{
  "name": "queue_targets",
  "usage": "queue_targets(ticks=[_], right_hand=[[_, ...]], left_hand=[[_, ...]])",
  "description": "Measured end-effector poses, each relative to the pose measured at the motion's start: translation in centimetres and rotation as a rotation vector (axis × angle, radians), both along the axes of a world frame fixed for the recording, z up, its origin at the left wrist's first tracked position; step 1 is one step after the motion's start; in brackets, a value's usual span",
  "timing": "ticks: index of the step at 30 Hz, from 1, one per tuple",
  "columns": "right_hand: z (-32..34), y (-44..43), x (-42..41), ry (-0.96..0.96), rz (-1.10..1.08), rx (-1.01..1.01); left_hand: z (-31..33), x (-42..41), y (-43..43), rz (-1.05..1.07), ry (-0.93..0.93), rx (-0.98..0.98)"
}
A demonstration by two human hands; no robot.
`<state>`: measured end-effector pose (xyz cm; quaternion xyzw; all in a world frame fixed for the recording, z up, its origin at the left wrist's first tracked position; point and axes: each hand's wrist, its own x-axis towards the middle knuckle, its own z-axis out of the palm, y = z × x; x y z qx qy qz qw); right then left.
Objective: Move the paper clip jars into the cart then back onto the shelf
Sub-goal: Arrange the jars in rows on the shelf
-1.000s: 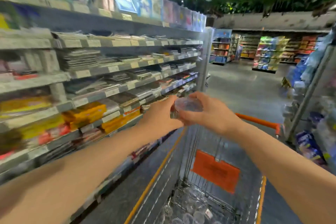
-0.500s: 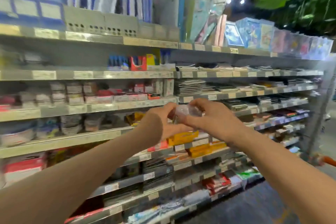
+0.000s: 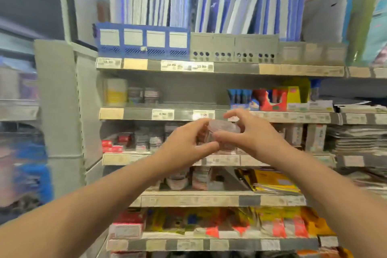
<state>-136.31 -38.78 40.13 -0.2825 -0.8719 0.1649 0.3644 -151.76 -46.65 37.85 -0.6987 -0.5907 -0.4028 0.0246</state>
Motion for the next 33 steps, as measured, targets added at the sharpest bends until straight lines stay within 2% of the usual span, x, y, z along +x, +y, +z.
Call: queue_targets(ticks=[13, 16, 22, 26, 33], right_hand=[[3.6, 10.5, -18.6, 0.0, 0.202, 0.105], [4.8, 13.2, -22.8, -0.011, 0.254, 0.123], [6.9, 17.0, -30.3, -0.033, 0.365, 0.106], [7.3, 17.8, -34.1, -0.115, 0.314, 0.155], [6.6, 18.2, -37.1, -0.271, 0.215, 0.068]], left_hand=[[3.1, -17.0, 6.7, 0.267, 0.104, 0.044], [4.0, -20.3, 8.8, 0.301, 0.087, 0.055], [5.1, -26.3, 11.9, 0.502, 0.001, 0.16], [5.2, -29.4, 13.1, 0.591, -0.014, 0.197], [5.0, -32.4, 14.7, 0.733, -0.034, 0.209]])
